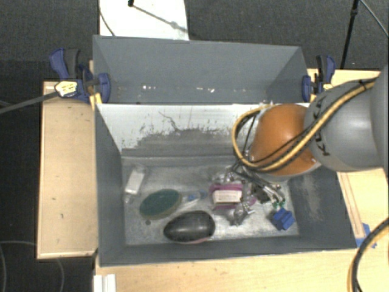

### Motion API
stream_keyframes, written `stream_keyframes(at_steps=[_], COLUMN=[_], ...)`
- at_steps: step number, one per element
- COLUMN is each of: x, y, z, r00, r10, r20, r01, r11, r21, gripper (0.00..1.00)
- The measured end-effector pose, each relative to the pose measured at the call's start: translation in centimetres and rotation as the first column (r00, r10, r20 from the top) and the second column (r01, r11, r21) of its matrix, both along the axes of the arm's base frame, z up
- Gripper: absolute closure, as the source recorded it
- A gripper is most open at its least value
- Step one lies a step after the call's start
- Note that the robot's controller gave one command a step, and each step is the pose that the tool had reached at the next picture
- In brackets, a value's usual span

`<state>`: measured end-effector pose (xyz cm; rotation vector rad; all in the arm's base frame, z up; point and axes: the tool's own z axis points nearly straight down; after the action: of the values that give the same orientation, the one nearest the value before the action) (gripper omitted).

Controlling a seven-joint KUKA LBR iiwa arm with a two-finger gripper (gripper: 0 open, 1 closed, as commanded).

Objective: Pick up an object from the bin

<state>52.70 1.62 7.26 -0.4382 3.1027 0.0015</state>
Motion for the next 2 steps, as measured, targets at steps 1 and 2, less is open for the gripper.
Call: stream_keyframes(at_steps=[1,2], x=[0.2,-1.0], y=[0.0,1.4], z=[0.3,14.7], r00=[1.0,0.993], r10=[-0.003,0.122], r20=[0.007,0.001], r01=[0.003,-0.122], r11=[1.0,0.993], r21=[0.0,-0.002], gripper=[1.0,1.0])
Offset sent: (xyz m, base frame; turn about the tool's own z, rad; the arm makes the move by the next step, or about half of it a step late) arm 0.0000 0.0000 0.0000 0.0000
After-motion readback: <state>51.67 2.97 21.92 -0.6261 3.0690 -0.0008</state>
